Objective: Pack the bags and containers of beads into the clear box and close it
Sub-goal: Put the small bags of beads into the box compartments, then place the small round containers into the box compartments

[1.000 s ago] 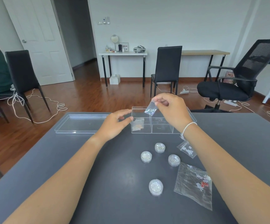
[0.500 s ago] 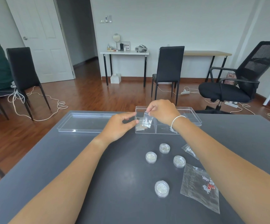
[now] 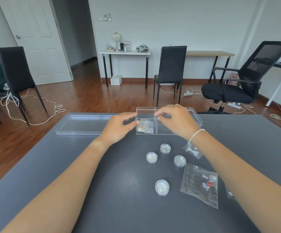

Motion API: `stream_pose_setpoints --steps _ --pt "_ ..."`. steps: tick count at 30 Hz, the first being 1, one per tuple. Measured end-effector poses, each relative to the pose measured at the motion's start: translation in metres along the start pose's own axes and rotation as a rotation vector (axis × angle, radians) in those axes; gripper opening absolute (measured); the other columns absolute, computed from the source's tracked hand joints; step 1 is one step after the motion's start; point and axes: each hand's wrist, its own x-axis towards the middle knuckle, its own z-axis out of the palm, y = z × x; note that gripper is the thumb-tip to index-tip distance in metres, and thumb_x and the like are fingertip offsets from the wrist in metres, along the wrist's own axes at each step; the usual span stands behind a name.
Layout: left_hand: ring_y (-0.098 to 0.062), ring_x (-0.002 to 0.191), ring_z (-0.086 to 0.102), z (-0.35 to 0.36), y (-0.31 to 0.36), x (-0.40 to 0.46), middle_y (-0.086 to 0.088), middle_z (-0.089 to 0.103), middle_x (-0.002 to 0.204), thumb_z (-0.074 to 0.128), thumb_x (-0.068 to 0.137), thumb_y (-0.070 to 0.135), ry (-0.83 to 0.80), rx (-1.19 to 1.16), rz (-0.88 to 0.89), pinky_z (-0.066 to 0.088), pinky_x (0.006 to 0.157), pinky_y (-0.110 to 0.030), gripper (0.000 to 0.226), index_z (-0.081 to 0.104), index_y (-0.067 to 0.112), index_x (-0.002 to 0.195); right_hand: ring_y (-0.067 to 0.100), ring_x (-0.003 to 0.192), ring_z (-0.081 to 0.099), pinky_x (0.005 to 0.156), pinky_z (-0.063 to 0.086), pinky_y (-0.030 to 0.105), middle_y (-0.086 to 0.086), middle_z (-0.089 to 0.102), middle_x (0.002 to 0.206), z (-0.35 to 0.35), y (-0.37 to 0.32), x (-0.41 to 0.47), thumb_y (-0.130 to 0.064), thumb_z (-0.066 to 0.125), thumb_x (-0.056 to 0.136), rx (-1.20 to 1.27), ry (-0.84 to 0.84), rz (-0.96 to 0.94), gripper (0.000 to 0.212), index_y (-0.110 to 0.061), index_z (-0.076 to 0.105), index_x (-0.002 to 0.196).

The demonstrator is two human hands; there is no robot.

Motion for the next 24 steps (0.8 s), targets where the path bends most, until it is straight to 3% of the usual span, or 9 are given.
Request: stream_pose_setpoints --steps 2,5,6,10,13,17,20,24 --pt "-0.010 0.114 0.049 -0.002 0.005 -0.003 0.010 0.055 0.126 0.062 0.083 0.031 0.035 0.004 0.029 0.032 0.097 -0.021 0.036 0.059 0.028 0.118 0.018 0.098 0.055 0.097 0.040 0.039 -0.002 0.070 0.097 -0.006 0.000 -0.016 -0.018 0.058 0.084 0.040 -0.027 -0.035 0.013 -0.019 0.069 0.092" --pt "0.000 0.099 0.050 -0.003 0.013 -0.013 0.014 0.055 0.113 0.062 0.083 0.029 0.067 0.015 0.086 0.033 0.088 -0.012 0.031 0.061 0.031 0.114 -0.010 0.083 0.051 0.081 0.038 0.005 -0.005 0.067 0.094 -0.011 0.002 -0.038 -0.022 0.063 0.081 0.080 -0.123 -0.054 0.013 -0.020 0.069 0.093" --pt "0.003 0.094 0.050 -0.002 0.016 -0.017 0.015 0.055 0.110 0.062 0.083 0.029 0.065 0.022 0.107 0.033 0.082 -0.006 0.030 0.062 0.031 0.112 -0.015 0.081 0.049 0.077 0.037 0.001 -0.007 0.066 0.094 -0.012 0.003 -0.044 -0.024 0.065 0.080 0.091 -0.162 -0.048 0.015 -0.021 0.068 0.094" --pt "0.002 0.085 0.050 0.000 0.027 -0.040 0.018 0.057 0.100 0.065 0.080 0.026 -0.011 0.007 0.152 0.035 0.071 -0.003 0.025 0.064 0.038 0.102 -0.002 0.087 0.050 0.087 0.039 0.019 -0.008 0.066 0.104 -0.011 0.011 -0.060 -0.033 0.069 0.075 0.099 -0.254 -0.009 0.026 -0.027 0.065 0.100" --pt "0.004 0.083 0.052 0.000 0.036 -0.056 0.023 0.059 0.098 0.068 0.078 0.028 -0.102 -0.010 0.154 0.037 0.070 -0.006 0.024 0.063 0.045 0.094 -0.006 0.084 0.047 0.085 0.035 0.023 -0.015 0.062 0.097 -0.008 0.015 -0.066 -0.037 0.069 0.074 0.090 -0.272 0.011 0.029 -0.032 0.063 0.102" --pt "0.005 0.084 0.052 0.008 0.042 -0.071 0.024 0.064 0.092 0.072 0.073 0.036 -0.232 0.040 0.152 0.036 0.071 -0.004 0.020 0.067 0.044 0.090 0.003 0.088 0.045 0.089 0.038 0.031 -0.016 0.062 0.095 -0.004 0.016 -0.067 -0.036 0.066 0.076 0.046 -0.290 0.008 0.025 -0.031 0.063 0.100" --pt "0.004 0.087 0.051 0.014 0.042 -0.075 0.020 0.064 0.090 0.075 0.068 0.038 -0.289 0.083 0.172 0.035 0.072 -0.003 0.021 0.068 0.040 0.088 -0.004 0.080 0.046 0.082 0.039 0.027 -0.012 0.064 0.094 -0.003 0.018 -0.067 -0.035 0.065 0.078 0.069 -0.276 0.016 0.018 -0.028 0.065 0.094" --pt "0.004 0.089 0.049 0.016 0.042 -0.075 0.022 0.063 0.089 0.074 0.067 0.040 -0.327 0.180 0.203 0.034 0.074 -0.003 0.022 0.066 0.040 0.087 -0.010 0.077 0.046 0.065 0.034 0.011 -0.016 0.059 0.088 -0.003 0.020 -0.068 -0.034 0.065 0.078 0.075 -0.286 0.014 0.010 -0.029 0.065 0.087"
